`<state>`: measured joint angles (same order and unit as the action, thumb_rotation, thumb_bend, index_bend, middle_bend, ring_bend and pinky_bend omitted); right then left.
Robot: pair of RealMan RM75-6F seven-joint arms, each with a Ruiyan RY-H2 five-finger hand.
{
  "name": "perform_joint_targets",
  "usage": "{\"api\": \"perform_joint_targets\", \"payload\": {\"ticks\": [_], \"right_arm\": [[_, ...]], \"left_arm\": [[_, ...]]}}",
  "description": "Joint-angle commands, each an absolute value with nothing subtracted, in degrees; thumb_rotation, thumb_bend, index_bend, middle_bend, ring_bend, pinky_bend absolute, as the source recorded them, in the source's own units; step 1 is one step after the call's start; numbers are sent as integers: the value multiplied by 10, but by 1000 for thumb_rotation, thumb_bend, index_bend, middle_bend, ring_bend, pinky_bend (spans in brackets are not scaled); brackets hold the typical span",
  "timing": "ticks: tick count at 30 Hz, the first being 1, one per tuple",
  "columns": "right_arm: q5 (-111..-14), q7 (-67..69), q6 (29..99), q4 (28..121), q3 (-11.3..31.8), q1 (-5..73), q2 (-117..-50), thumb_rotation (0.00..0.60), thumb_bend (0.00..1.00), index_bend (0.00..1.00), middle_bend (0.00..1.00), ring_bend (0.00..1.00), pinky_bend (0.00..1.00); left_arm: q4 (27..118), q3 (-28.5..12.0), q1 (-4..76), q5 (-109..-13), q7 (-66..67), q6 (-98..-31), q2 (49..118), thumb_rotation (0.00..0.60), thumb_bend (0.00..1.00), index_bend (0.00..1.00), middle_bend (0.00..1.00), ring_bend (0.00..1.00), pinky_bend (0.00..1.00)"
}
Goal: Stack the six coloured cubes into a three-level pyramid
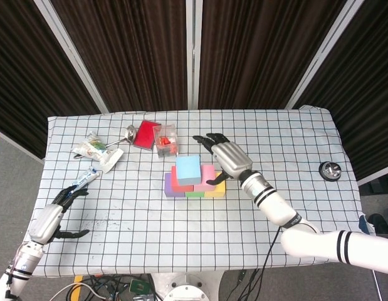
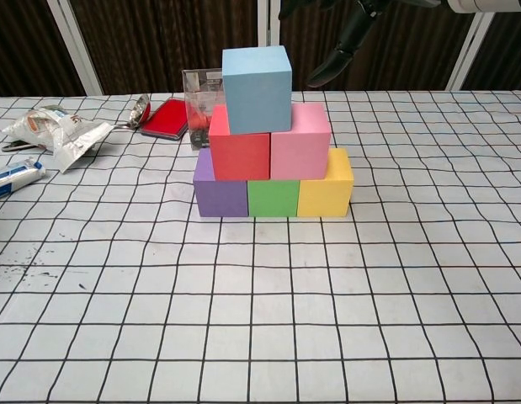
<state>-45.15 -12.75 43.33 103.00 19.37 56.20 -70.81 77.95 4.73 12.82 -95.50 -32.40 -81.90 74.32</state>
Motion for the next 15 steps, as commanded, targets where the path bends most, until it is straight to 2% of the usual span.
{"api": "perform_joint_targets", "payload": {"ticks": [1,15], "right_arm": [[-465,-110,429,1014,189,561,-718,600,0,0,166,0,0],[-505,-48,436,1001,190,558,-736,600,0,0,220,0,0]], "left_arm": [[779,48,128,-955,-324,-819,743,600,0,123,179,12,62],[777,48,129,-956,-327,-820,743,600,0,123,179,12,63]]}}
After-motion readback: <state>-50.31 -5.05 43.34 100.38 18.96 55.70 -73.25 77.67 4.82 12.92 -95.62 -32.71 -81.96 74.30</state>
